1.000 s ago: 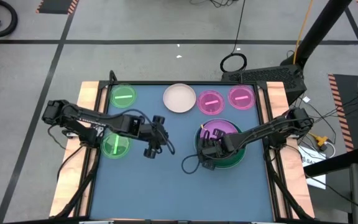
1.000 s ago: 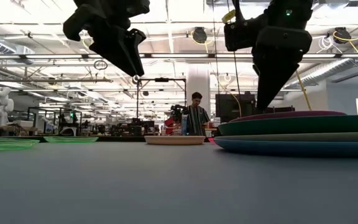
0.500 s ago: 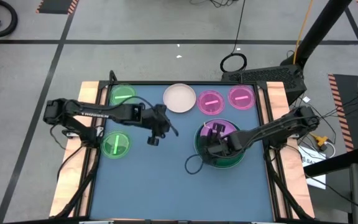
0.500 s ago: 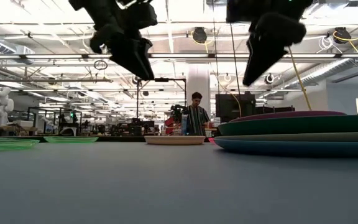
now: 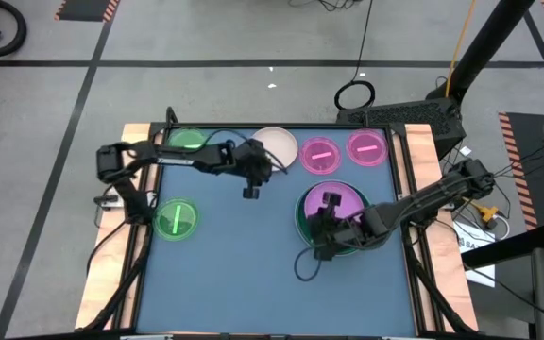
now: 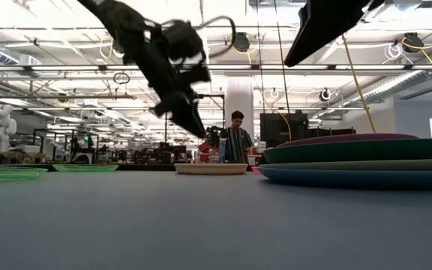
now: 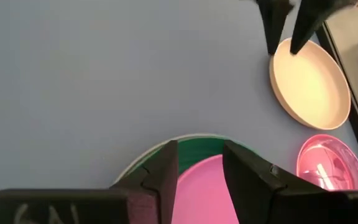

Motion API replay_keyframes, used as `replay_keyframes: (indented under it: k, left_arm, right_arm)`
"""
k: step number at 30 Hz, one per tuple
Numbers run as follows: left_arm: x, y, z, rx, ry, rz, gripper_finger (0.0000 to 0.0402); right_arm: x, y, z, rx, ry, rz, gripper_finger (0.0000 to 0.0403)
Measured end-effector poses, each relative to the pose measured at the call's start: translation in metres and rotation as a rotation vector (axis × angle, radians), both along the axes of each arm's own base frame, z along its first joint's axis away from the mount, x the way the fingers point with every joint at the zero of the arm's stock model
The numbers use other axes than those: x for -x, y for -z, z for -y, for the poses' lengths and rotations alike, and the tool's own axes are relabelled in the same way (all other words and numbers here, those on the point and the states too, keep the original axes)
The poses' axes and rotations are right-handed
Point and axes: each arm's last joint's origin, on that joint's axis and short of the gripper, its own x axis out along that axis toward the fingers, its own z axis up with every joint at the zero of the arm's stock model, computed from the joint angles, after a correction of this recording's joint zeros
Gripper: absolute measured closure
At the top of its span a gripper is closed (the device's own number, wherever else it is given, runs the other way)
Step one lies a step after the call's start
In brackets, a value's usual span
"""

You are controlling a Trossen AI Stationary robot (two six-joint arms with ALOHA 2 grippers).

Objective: Stack plastic plates
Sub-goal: Stack the white plate on top of the violet plate

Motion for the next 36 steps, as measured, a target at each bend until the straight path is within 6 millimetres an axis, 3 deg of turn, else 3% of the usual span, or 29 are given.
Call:
replay_keyframes:
  k: [6,16,22,26,34,36]
  left_arm:
    - [-0.009,0.027,-0.016,-0.002,-0.025,-0.003,0.0247]
    - [-0.009,0.062,-0.038,0.044,-0.112,-0.062,0.0247]
    - [-0.007,0.065,-0.043,0.074,-0.149,-0.065,0.0251]
    - [-0.007,0.065,-0.042,0.075,-0.144,-0.066,0.0283]
    - [-0.007,0.064,-0.04,0.073,-0.168,-0.071,0.0384]
    - [-0.007,0.064,-0.039,0.071,-0.172,-0.077,0.039]
  right_arm:
    - [0.0,0.0,-0.001,0.0,-0.005,0.003,0.0282]
    - [0.0,0.0,-0.001,0.001,-0.005,0.003,0.0282]
    - [0.0,0.0,-0.001,0.001,-0.004,0.003,0.0282]
    - [0.0,-0.001,-0.001,0.025,0.01,0.014,0.0282]
    - [0.0,-0.001,0.0,0.036,0.016,0.018,0.0282]
    - [0.0,-0.001,0.0,0.036,0.016,0.018,0.0282]
